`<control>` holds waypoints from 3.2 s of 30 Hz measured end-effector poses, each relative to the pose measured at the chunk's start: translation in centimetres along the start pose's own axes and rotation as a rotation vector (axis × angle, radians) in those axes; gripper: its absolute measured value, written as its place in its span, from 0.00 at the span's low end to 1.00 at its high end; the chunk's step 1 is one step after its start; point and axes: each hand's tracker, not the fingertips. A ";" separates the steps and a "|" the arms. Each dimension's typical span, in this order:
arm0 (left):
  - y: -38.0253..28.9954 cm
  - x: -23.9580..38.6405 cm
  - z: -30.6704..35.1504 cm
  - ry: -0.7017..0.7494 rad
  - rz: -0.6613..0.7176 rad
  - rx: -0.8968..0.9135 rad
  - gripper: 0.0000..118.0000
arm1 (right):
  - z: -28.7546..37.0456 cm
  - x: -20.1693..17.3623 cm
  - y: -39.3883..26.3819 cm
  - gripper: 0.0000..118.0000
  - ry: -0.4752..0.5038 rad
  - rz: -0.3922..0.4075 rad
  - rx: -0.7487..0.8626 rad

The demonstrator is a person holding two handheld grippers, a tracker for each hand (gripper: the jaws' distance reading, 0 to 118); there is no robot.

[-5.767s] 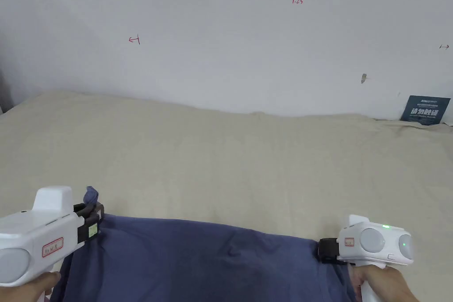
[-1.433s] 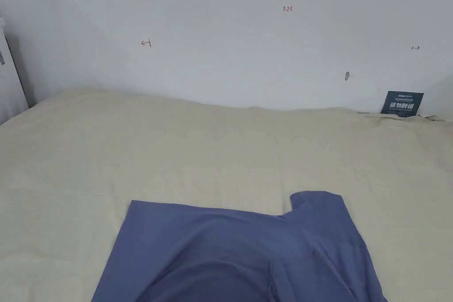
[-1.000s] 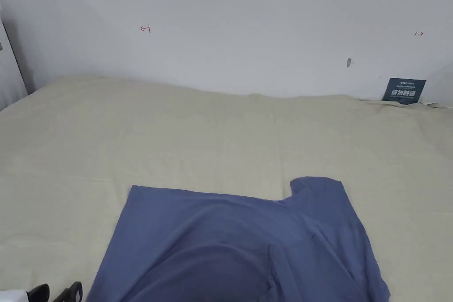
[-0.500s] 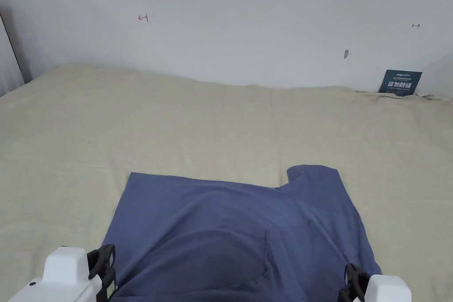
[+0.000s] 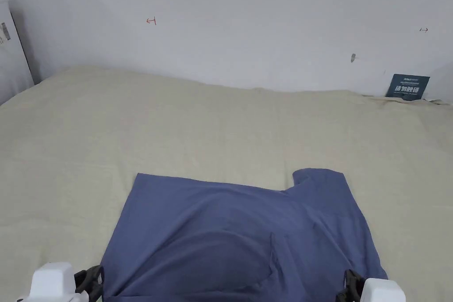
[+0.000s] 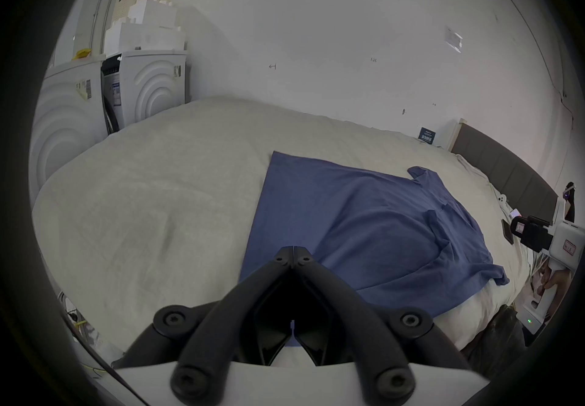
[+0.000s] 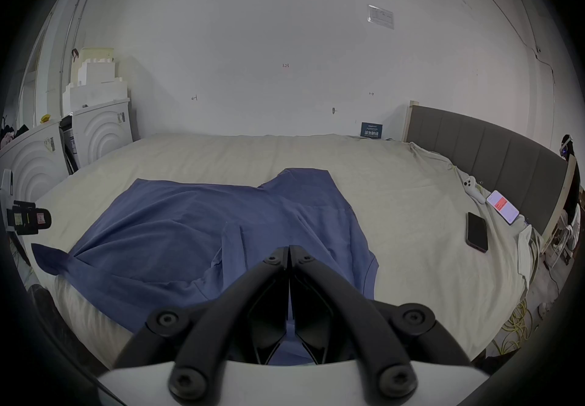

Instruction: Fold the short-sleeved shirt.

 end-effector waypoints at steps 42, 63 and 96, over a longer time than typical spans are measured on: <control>4.2 -0.3 -2.9 -0.006 0.029 -0.157 0.25 | -1.7 -0.1 0.0 0.00 0.011 0.035 -0.066; 15.2 3.2 -19.2 -0.045 -0.137 -0.189 0.00 | -5.7 -0.2 2.5 0.00 0.016 0.051 -0.062; 17.6 4.2 -33.8 0.060 -0.248 -0.396 0.00 | -11.7 -0.3 2.1 0.00 0.020 0.029 -0.157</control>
